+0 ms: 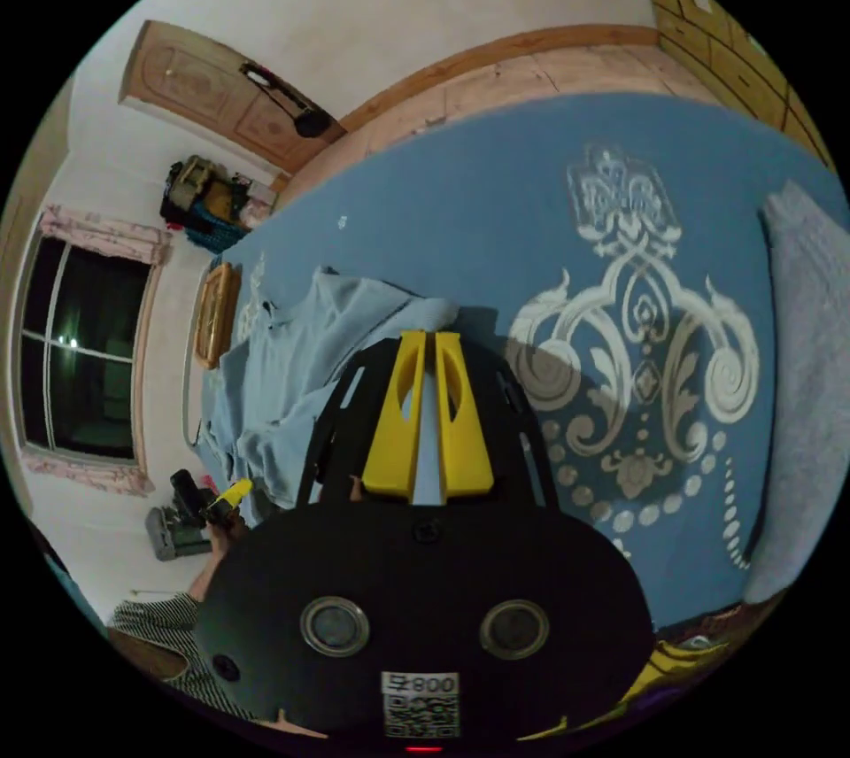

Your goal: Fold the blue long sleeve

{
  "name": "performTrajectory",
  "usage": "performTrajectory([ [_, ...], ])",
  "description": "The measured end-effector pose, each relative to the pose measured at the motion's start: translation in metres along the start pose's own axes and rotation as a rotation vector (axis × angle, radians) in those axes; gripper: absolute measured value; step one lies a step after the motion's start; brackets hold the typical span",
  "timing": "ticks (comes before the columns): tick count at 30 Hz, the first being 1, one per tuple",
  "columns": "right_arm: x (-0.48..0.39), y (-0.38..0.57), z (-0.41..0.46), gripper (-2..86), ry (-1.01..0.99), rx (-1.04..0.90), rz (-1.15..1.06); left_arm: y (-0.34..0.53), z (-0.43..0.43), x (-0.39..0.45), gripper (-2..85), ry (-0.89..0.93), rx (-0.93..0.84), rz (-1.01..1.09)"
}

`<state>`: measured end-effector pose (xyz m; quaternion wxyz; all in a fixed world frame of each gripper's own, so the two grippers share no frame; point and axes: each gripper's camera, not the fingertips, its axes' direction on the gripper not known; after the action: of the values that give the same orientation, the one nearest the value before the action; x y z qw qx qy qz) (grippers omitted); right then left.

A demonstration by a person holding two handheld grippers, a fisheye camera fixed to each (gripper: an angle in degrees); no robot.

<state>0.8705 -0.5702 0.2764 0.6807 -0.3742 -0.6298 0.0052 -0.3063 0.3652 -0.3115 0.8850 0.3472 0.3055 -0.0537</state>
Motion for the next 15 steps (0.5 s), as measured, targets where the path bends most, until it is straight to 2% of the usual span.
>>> performTrajectory([
  [2,-0.011,-0.002,-0.015,2.7,-0.003,0.037,-0.073,0.003,0.007,0.003,9.0,-0.039,-0.021,0.007],
  [4,-0.020,-0.003,-0.012,3.3,0.082,-0.007,-0.142,0.005,0.016,0.000,8.7,-0.066,-0.052,-0.008],
  [8,-0.004,-0.001,0.011,4.9,0.168,-0.107,-0.041,0.012,0.027,-0.004,8.7,-0.072,-0.072,-0.042],
  [12,0.010,0.024,0.004,3.8,0.115,-0.019,0.038,0.016,0.015,0.007,9.5,-0.079,-0.043,-0.030],
  [15,0.012,0.050,-0.015,2.3,0.186,0.109,0.082,0.031,-0.017,0.012,10.3,-0.115,0.042,-0.049],
])
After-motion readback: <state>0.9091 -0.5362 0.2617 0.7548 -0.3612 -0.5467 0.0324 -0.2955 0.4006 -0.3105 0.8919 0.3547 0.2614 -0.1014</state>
